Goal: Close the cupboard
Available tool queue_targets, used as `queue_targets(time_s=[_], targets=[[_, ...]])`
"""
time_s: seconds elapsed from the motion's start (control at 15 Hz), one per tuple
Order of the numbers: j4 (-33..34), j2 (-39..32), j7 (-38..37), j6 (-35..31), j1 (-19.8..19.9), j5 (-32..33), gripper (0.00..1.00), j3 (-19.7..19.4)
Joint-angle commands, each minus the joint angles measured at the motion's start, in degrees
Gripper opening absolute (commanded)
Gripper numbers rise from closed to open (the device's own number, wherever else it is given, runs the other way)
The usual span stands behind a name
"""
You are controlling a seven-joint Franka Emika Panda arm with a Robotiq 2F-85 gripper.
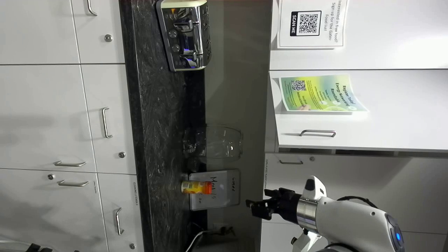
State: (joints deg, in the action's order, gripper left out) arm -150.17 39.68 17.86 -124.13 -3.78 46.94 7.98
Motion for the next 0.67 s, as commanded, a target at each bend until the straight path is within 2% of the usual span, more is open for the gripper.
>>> queue_targets(time_s=[0.0,0.27,0.6], targets=[[-0.87,1.68,0.51,-4.15,-3.67,7.37,1.0,-0.24],[0.16,1.56,2.28,-10.36,-6.52,16.15,1.0,-1.56],[1.14,2.95,0.82,-20.63,-7.56,26.99,1.0,-3.45]])
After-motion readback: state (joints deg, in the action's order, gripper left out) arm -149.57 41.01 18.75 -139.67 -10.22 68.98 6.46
